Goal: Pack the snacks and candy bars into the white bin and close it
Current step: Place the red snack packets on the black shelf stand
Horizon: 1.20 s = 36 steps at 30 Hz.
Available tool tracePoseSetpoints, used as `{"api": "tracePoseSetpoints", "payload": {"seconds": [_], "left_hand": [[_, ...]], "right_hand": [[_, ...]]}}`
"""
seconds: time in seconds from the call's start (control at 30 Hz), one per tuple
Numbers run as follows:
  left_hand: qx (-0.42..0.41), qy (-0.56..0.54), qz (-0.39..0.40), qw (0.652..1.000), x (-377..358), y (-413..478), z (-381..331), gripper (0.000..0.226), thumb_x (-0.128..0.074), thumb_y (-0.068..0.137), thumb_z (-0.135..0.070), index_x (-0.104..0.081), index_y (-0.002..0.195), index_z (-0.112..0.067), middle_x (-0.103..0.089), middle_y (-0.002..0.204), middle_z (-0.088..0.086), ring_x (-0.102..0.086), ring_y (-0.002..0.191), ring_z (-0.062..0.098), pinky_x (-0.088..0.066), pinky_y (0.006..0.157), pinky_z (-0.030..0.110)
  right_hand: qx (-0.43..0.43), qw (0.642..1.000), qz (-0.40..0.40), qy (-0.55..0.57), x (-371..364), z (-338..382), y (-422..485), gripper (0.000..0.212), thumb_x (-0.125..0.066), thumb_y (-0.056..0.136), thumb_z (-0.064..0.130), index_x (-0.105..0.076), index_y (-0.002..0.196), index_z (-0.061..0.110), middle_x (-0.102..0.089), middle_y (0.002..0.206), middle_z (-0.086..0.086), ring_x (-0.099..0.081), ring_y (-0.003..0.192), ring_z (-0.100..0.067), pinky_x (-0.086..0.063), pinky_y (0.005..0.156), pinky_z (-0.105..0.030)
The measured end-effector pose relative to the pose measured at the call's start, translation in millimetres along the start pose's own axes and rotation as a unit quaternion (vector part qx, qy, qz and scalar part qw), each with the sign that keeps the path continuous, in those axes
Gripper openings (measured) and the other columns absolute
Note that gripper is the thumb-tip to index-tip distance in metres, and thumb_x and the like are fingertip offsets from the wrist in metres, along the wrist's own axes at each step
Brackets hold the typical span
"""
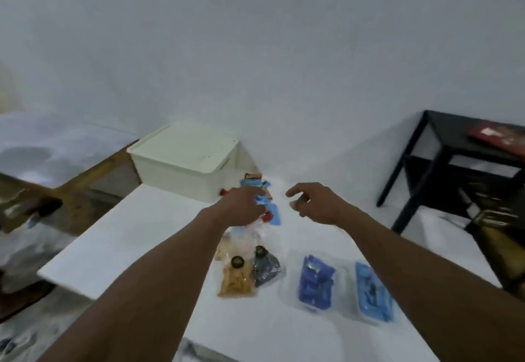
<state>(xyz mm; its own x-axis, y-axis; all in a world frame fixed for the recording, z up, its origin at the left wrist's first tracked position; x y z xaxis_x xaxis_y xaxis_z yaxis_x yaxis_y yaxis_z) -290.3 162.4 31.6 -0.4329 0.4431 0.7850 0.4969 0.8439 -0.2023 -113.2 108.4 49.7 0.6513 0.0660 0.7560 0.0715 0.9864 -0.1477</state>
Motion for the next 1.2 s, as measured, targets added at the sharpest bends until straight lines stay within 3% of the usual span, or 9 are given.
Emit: {"api": "tracePoseSetpoints", "payload": {"seconds": [0.07,0.2,0.33,0.47,0.67,0.83,0.97,1.1,1.2], "left_hand": [[-0.043,0.006,0.018,0.999,-11,31,-49,0.043,-0.063,0.090,-0.038,-0.058,0.131,-0.026,-0.069,0.120,-0.004,-0.062,0.115,0.015,-0.047,0.093,0.023],[-0.117,-0.003,0.035,0.992,-31,75,-144,0.040,-0.064,0.087,-0.045,-0.058,0.126,-0.037,-0.071,0.110,-0.009,-0.059,0.110,0.013,-0.049,0.090,0.031],[-0.191,-0.003,0.078,0.978,-68,96,-233,0.041,-0.064,0.087,-0.046,-0.058,0.126,-0.038,-0.068,0.112,-0.008,-0.060,0.112,0.013,-0.046,0.102,0.032],[-0.265,0.033,0.122,0.956,-125,94,-315,0.045,-0.063,0.090,-0.040,-0.056,0.133,-0.030,-0.064,0.123,0.001,-0.059,0.113,0.019,-0.047,0.097,0.029],[-0.313,0.038,0.159,0.936,-208,106,-408,0.049,-0.063,0.092,-0.034,-0.051,0.139,-0.028,-0.056,0.137,0.000,-0.054,0.124,0.022,-0.045,0.105,0.034],[-0.332,0.059,0.114,0.934,-262,144,-459,0.052,-0.064,0.085,-0.048,-0.054,0.134,-0.031,-0.055,0.135,-0.003,-0.053,0.125,0.022,-0.046,0.107,0.040],[-0.284,0.114,0.077,0.949,-296,176,-481,0.067,-0.050,0.078,-0.067,-0.036,0.141,-0.048,-0.019,0.159,-0.003,-0.014,0.148,0.035,-0.025,0.117,0.056],[-0.242,0.191,0.109,0.945,-328,202,-490,0.077,-0.037,0.071,-0.082,-0.019,0.142,-0.057,0.001,0.163,-0.008,0.011,0.150,0.037,-0.012,0.116,0.066],[-0.219,0.195,0.126,0.948,-338,209,-489,0.071,-0.043,0.077,-0.076,-0.033,0.143,-0.050,-0.010,0.163,-0.004,0.000,0.150,0.035,-0.015,0.116,0.066]], "right_hand": [[-0.031,0.999,-0.043,0.013,44,-32,-15,0.021,-0.064,0.091,0.027,-0.067,0.112,0.026,-0.069,0.090,-0.003,-0.069,0.089,-0.022,-0.043,0.061,-0.020],[-0.086,0.989,-0.117,0.012,122,-87,-55,0.022,-0.064,0.091,0.028,-0.067,0.113,0.026,-0.071,0.090,0.000,-0.070,0.087,-0.018,-0.048,0.067,-0.021],[-0.119,0.973,-0.198,0.009,199,-129,-101,0.022,-0.059,0.093,0.019,-0.067,0.114,0.024,-0.069,0.098,0.003,-0.068,0.089,-0.013,-0.056,0.083,-0.029],[-0.134,0.947,-0.289,-0.026,271,-165,-147,0.018,-0.060,0.094,0.017,-0.070,0.108,0.023,-0.070,0.101,0.004,-0.064,0.082,-0.006,-0.045,0.066,-0.014],[-0.135,0.910,-0.377,-0.107,370,-227,-171,0.023,-0.060,0.095,0.021,-0.068,0.117,0.022,-0.065,0.122,-0.001,-0.051,0.100,-0.011,-0.040,0.061,-0.014],[-0.091,0.925,-0.360,-0.082,426,-276,-152,0.020,-0.065,0.091,0.021,-0.072,0.109,0.024,-0.064,0.111,0.013,-0.053,0.101,-0.005,-0.042,0.068,-0.018],[-0.072,0.948,-0.306,-0.054,446,-317,-120,0.016,-0.068,0.089,0.024,-0.074,0.104,0.030,-0.062,0.114,0.015,-0.054,0.108,-0.005,-0.041,0.069,-0.014],[-0.068,0.967,-0.243,-0.030,447,-343,-84,0.023,-0.072,0.084,0.035,-0.074,0.105,0.043,-0.053,0.141,0.006,-0.046,0.130,-0.016,-0.041,0.100,-0.035],[-0.065,0.981,-0.176,-0.054,437,-353,-64,0.025,-0.070,0.083,0.046,-0.070,0.108,0.051,-0.044,0.150,0.005,-0.032,0.142,-0.025,-0.026,0.115,-0.052]]}}
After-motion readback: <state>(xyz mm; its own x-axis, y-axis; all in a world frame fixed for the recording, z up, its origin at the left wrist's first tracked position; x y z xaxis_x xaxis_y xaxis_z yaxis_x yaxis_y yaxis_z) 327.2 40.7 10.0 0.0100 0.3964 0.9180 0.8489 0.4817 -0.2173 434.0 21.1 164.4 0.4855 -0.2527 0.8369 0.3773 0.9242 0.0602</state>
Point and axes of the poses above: each hand's wrist, its own y-axis towards the middle knuckle, its own x-axis out of the back of the hand, z = x × y, the point moved 7 cm from there along y, towards the middle knuckle
